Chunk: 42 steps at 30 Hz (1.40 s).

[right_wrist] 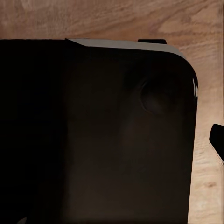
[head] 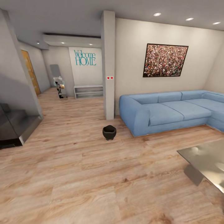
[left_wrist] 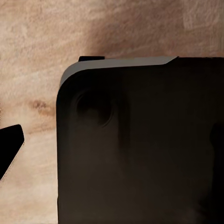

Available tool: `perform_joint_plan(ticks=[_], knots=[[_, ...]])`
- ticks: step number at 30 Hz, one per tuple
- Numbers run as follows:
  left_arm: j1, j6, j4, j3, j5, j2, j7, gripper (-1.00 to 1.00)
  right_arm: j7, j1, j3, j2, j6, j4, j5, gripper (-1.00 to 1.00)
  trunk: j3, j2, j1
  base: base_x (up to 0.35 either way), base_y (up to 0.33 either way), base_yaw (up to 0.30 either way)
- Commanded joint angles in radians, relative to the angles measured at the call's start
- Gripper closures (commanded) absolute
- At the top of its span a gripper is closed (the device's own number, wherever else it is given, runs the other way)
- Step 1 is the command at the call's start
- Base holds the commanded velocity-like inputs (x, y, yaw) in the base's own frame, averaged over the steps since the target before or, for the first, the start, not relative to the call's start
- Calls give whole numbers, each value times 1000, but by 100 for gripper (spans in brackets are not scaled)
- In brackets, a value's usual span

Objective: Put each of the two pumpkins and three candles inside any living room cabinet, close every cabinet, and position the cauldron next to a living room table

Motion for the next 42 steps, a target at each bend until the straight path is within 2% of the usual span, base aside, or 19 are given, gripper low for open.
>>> perform_joint_plan(ticks=[1,19,42], knots=[[0,-1,-2,1,1,0,-1,-100,1,-1,0,0,-3,1,0,-100,-1,0,1,342,0,0],[0,-1,-1,1,1,0,-1,-100,1,-1,2,0,-5,0,10,-100,-2,0,1,342,0,0],[0,-2,-1,1,1,0,-1,-100,1,-1,3,0,-5,1,11,-100,-38,0,1,342,0,0]])
